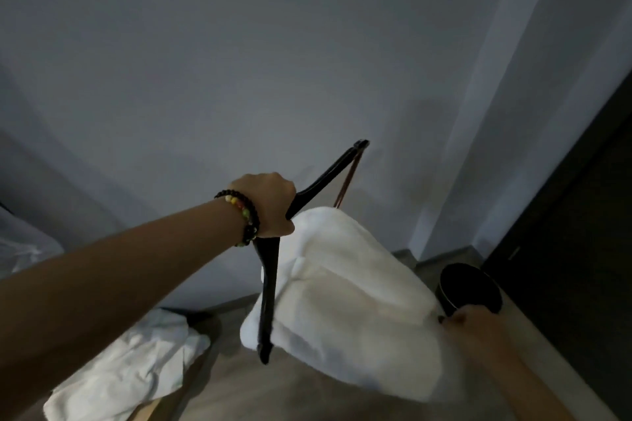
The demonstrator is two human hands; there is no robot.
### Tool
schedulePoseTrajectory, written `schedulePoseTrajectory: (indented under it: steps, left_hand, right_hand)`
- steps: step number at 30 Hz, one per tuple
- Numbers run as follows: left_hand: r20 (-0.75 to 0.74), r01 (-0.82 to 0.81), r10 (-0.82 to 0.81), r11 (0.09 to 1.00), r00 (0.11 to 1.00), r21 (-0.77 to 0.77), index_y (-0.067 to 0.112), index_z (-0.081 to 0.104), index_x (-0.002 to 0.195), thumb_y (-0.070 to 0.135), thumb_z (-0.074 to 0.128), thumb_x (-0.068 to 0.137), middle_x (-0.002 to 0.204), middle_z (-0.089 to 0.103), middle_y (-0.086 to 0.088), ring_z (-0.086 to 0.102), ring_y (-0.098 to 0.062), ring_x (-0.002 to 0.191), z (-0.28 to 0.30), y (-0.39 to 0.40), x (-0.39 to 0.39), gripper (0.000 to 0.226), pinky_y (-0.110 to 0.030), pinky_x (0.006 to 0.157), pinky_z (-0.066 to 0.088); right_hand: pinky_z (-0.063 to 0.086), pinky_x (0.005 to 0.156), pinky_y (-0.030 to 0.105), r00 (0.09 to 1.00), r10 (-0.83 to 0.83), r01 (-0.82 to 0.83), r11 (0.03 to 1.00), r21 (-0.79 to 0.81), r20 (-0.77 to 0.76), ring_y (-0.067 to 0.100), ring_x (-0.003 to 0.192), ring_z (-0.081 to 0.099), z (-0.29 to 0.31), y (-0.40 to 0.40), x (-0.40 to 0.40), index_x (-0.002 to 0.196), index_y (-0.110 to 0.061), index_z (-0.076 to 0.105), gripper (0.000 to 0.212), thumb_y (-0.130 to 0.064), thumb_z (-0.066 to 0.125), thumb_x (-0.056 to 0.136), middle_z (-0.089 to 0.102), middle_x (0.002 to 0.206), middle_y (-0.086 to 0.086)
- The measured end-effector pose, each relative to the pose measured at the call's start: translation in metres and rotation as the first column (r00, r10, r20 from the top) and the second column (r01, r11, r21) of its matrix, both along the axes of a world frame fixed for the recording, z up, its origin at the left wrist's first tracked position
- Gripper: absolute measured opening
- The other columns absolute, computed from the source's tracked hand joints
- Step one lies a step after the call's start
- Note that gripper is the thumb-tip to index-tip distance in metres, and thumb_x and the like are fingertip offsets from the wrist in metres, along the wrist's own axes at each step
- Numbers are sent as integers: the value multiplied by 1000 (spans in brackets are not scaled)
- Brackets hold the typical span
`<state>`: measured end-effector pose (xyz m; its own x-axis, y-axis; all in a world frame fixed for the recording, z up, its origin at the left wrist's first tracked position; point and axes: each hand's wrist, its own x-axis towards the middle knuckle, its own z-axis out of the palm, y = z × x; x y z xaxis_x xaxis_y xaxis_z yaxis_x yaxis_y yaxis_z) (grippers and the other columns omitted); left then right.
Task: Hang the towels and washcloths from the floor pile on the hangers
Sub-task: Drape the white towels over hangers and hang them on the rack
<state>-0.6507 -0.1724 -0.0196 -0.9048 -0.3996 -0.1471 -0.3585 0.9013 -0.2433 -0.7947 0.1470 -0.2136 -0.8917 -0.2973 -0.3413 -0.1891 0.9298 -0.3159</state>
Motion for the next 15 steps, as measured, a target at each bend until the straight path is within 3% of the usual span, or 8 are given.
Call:
schedulePoseTrajectory:
  steps: [3, 5, 7, 10, 13, 15]
  left_hand:
    - [39, 79, -75, 991, 996, -107, 19, 58, 79, 41, 56, 78, 68, 55, 3, 56, -13, 57, 24, 16, 0, 22, -25, 52, 49]
    - [73, 124, -113, 978, 991, -170, 20, 56, 77, 41, 54, 79, 67, 53, 4, 54, -13, 56, 36, 25, 3, 21, -26, 55, 51]
    - [103, 164, -145, 963, 984, -214, 20, 55, 79, 41, 53, 81, 67, 51, 4, 53, -13, 57, 44, 32, 5, 21, -27, 56, 51]
    - [131, 180, -152, 955, 980, -237, 21, 57, 87, 41, 52, 84, 69, 52, 4, 53, -12, 58, 52, 33, 9, 21, -26, 55, 50]
    - [106, 152, -130, 961, 986, -232, 26, 54, 119, 42, 50, 87, 68, 45, 7, 48, -12, 59, 55, 26, 21, 37, -27, 56, 47]
    - [98, 123, -104, 969, 990, -215, 36, 33, 143, 46, 49, 89, 66, 36, 9, 45, -16, 65, 56, 22, 31, 57, -28, 60, 43]
  right_hand:
    - [48, 85, 34, 992, 92, -107, 973, -202, -80, 29, 103, 62, 18, -31, -4, 112, -8, 63, 33, -33, 57, 92, 66, 113, 9]
    - [48, 83, 32, 975, 151, -206, 893, -399, -164, 20, 100, 62, 41, -63, 0, 114, -12, 61, 32, -35, 57, 92, 64, 115, 2]
    - [43, 82, 20, 946, 267, -325, 785, -527, -185, 7, 104, 56, 60, -96, 13, 119, -18, 58, 34, -39, 55, 93, 58, 115, -8]
    - [38, 82, 12, 900, 393, -419, 666, -617, -187, 5, 107, 54, 68, -136, 31, 120, -17, 58, 37, -42, 54, 92, 60, 117, -7]
    - [40, 73, 9, 888, 388, -445, 589, -675, -247, 9, 100, 55, 69, -161, 42, 115, -14, 57, 39, -43, 58, 90, 58, 113, -2]
    - [38, 74, 8, 892, 383, -429, 554, -713, -239, 7, 102, 50, 71, -172, 44, 121, -16, 52, 44, -44, 60, 89, 50, 118, -4]
